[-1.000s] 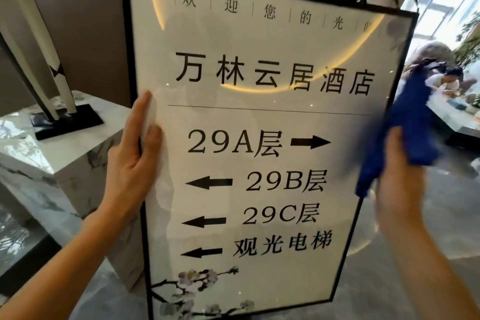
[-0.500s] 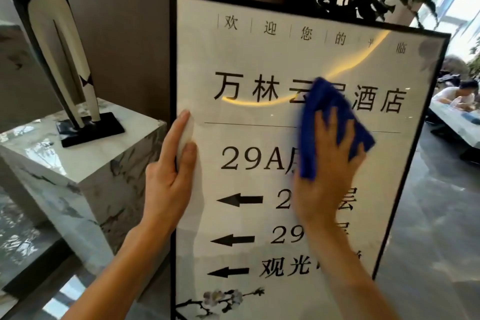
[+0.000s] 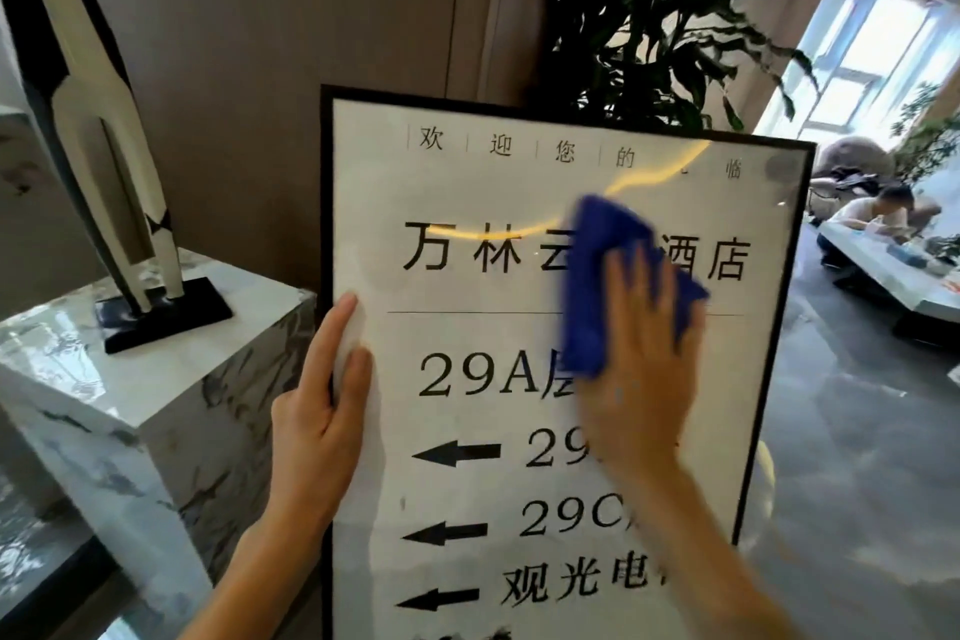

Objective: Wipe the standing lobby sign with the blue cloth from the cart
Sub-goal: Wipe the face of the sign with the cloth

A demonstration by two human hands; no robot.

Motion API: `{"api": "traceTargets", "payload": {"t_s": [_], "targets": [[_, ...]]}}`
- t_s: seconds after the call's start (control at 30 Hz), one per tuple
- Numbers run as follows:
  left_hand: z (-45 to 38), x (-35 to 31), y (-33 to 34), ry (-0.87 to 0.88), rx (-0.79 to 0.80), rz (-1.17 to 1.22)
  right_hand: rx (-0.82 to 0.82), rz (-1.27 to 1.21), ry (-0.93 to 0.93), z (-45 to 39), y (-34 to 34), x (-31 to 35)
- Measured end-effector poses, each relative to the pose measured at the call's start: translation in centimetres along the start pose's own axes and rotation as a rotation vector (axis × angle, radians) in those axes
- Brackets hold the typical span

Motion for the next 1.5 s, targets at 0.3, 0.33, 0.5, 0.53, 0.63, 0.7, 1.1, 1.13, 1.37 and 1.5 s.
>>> {"api": "traceTargets", "payload": {"t_s": [0.3, 0.33, 0.5, 0.53, 0.63, 0.7, 1.1, 1.13, 1.37, 1.5], "targets": [[0.0, 0.1, 0.0, 0.003, -0.002, -0.026, -0.074, -0.131, 0.36, -8.4, -2.3, -10.6], [0.1, 0.1, 0.0, 0.009, 0.002, -0.023, -0.099, -0.108, 0.344, -8.5, -2.3, -9.2], [-0.1, 0.5, 0.3, -0.003, 0.019, -0.039, -0.082, -0.079, 0.091, -8.0, -1.0, 3.3], [-0.1, 0.6, 0.2, -0.006, 0.013, -0.037, -0.066, -0.096, 0.006, -7.2, -0.6, 6.3], [0.0, 0.8, -0.1, -0.012, 0.015, -0.014, -0.016, -0.114, -0.251, -3.1, 0.7, 13.6], [-0.1, 0.8, -0.2, -0.013, 0.022, 0.015, 0.03, -0.074, -0.393, 0.3, 1.4, 15.1], [0.2, 0.5, -0.1, 0.038, -0.002, 0.01, 0.07, 0.064, 0.014, -0.9, -0.8, -10.6], [0.3, 0.7, 0.0, 0.039, 0.006, 0.01, 0.038, 0.029, 0.064, -1.0, -0.9, -10.9], [0.1, 0.6, 0.2, 0.038, -0.007, 0.058, -0.126, -0.072, 0.105, 3.6, 0.8, 0.1], [0.5, 0.9, 0.2, 0.005, 0.016, 0.134, 0.049, -0.093, -0.257, 11.1, 3.5, 11.9]]}}
Point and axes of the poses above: each hand's wrist, its own z-axis away from the middle knuckle, its own y-axis out of the palm, x = y × z, the point moved 8 cm from there along -z, towards the middle knuckle, and after that the axes turned 5 degrees about z, right-handed, at the moved point
